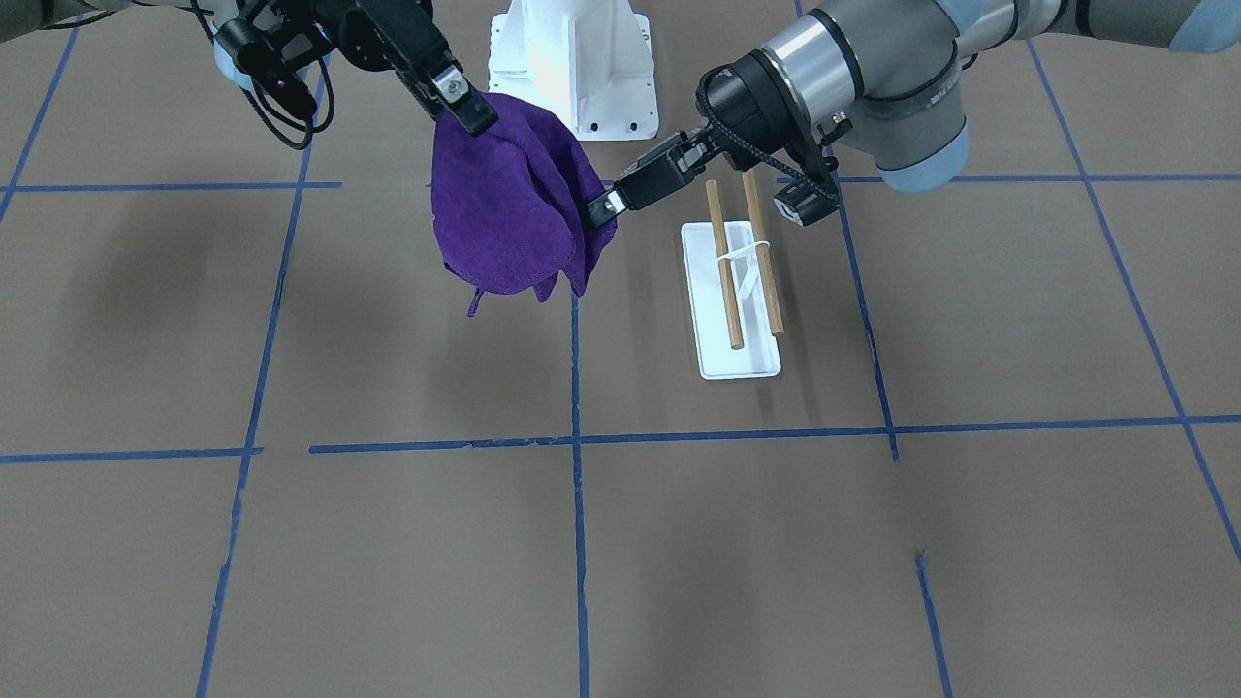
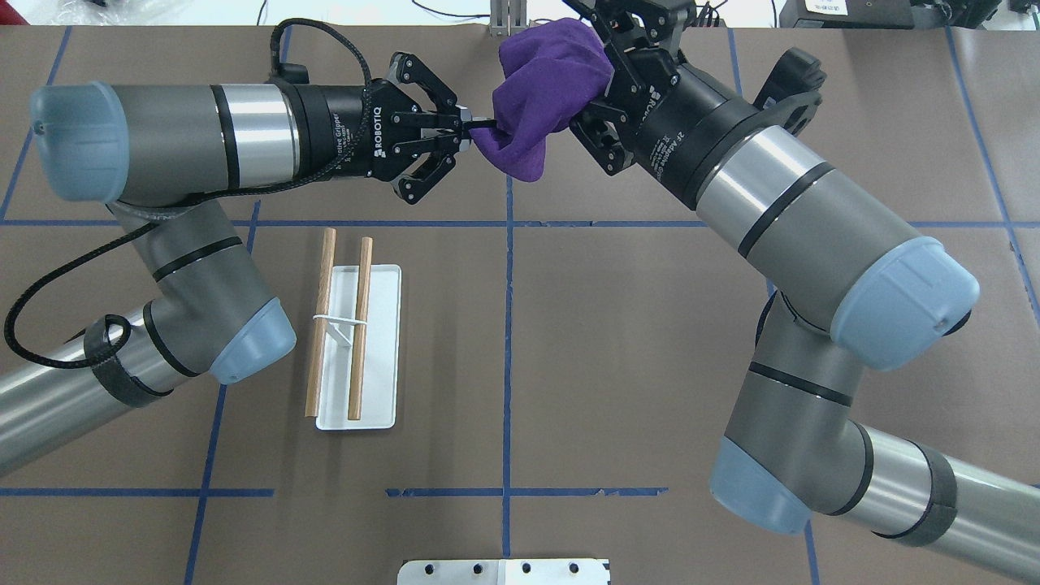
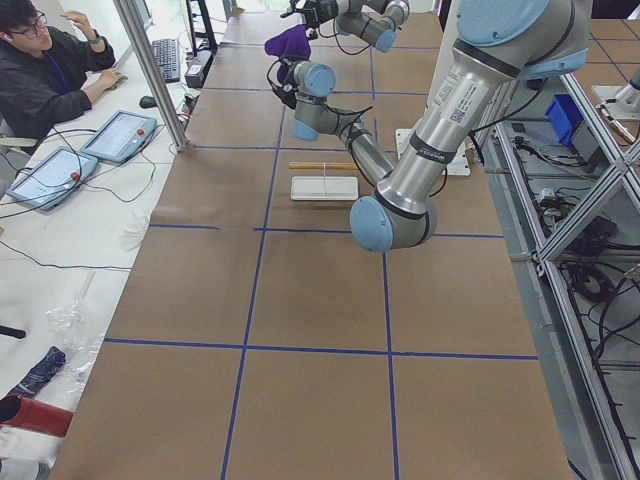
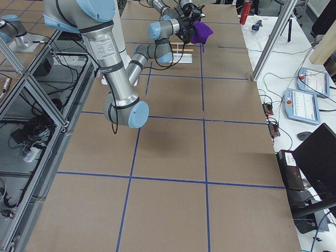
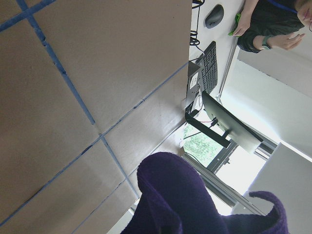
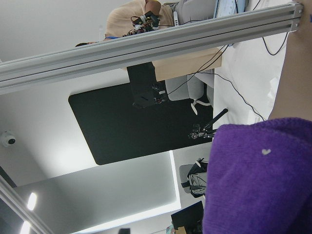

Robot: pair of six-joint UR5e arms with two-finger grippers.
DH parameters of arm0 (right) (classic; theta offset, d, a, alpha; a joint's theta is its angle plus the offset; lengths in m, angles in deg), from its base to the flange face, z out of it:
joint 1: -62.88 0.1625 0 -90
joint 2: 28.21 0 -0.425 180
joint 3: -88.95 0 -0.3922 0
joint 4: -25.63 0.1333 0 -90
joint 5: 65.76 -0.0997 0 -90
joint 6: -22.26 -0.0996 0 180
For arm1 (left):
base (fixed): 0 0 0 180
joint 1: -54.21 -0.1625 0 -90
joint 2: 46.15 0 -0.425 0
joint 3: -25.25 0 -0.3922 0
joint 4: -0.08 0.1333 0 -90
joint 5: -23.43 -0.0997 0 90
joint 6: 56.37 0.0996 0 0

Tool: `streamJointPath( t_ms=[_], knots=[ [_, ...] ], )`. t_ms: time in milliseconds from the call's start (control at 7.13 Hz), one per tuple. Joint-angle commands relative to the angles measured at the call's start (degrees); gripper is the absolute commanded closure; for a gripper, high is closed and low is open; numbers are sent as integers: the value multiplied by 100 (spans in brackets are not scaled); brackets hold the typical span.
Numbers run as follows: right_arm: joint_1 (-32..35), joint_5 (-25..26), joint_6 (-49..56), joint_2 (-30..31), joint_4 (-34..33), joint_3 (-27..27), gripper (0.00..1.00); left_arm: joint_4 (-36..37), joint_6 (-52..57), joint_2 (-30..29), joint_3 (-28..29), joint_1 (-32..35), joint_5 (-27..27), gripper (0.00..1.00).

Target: Hang towel on rack

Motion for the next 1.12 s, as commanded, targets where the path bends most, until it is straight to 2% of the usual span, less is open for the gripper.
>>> streamJointPath(
  t_ms=[0, 280, 701, 982],
  knots=[
    [24, -10, 26, 80, 7, 136, 0, 0, 24, 12, -1, 9, 3, 100],
    [86, -18, 305, 684, 15, 443, 0, 0, 33, 21, -1, 18, 12, 100],
    [235, -10, 895, 1168, 7, 462, 0, 9, 95, 21, -27, 18, 12, 100],
    [358, -10, 1621, 1633, -2, 445, 0, 26, 121, 38, -36, 244, 501, 100]
  ],
)
